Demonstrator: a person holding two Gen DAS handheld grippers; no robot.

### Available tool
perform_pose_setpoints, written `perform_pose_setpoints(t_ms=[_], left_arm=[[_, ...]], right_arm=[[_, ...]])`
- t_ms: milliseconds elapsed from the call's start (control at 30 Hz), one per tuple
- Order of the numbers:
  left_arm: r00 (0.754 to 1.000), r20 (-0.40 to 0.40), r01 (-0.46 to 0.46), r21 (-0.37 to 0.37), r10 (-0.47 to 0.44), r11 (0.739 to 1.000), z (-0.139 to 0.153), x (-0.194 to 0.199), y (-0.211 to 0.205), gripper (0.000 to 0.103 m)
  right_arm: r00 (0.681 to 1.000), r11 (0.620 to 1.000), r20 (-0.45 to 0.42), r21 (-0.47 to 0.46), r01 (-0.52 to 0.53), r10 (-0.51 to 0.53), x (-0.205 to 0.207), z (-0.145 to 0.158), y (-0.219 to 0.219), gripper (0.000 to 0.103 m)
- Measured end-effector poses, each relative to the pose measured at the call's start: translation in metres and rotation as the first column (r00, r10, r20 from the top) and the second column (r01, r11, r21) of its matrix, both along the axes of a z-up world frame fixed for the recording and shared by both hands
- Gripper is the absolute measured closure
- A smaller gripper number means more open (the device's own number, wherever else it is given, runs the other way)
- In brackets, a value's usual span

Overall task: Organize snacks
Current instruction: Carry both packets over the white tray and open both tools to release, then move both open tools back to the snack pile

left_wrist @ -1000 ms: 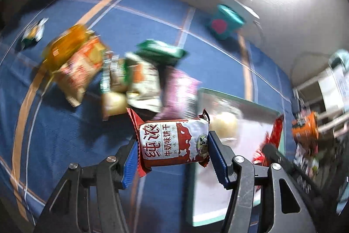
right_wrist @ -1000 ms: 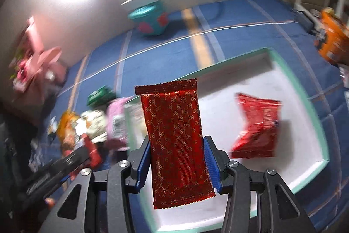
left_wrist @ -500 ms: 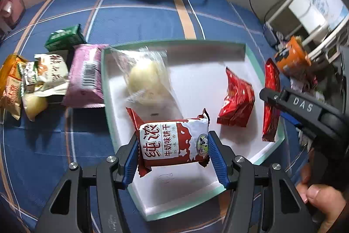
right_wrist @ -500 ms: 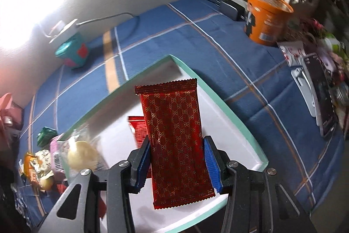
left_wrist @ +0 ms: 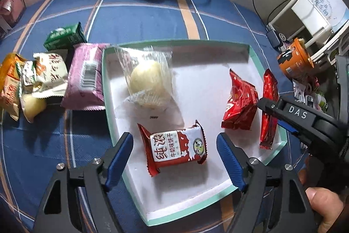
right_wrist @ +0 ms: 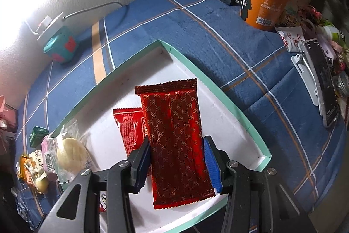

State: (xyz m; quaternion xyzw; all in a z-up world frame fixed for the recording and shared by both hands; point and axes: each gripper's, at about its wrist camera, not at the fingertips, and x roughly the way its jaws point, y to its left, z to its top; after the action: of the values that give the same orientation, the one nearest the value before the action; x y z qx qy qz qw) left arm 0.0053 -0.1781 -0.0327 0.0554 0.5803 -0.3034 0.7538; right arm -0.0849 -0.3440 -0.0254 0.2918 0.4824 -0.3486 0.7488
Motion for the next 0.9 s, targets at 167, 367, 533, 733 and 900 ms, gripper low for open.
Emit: perform_pose_setpoints(t_ms=[167, 367, 533, 733, 900], left_arm=[[0.996, 0.058, -0.063, 0.028, 0.062, 0.998, 0.009, 0.007, 0.011, 0.018], [0.973, 0.115, -0.21, 0.081, 0.201, 0.974, 0.013, 0.025, 0.039, 0.011], [0.926, 0.154, -0.367, 0.136, 0.346, 0.92, 0.008, 0.043, 0.07, 0.0], [0.859, 0.214, -0.5, 0.162, 0.464, 0.851, 0.015, 0.065, 0.114, 0.0], [0.847, 0.238, -0.521, 0.188, 0.476, 0.833, 0.019, 0.08, 0.14, 0.0]], right_arm=[[1.0, 1.0, 0.0, -0.008, 0.0, 0.0, -0.001, 0.004, 0.0, 0.05], [1.0, 1.0, 0.009, -0.024, -0.018, 0.019, 0.005, 0.007, 0.002, 0.025], [0.998, 0.999, 0.032, -0.014, -0.049, 0.049, 0.01, 0.008, 0.009, 0.021], [0.985, 0.989, 0.089, -0.01, -0.145, 0.146, 0.026, 0.016, 0.039, 0.009], [0.96, 0.967, 0.118, -0.021, -0.253, 0.253, 0.043, 0.023, 0.072, 0.009]])
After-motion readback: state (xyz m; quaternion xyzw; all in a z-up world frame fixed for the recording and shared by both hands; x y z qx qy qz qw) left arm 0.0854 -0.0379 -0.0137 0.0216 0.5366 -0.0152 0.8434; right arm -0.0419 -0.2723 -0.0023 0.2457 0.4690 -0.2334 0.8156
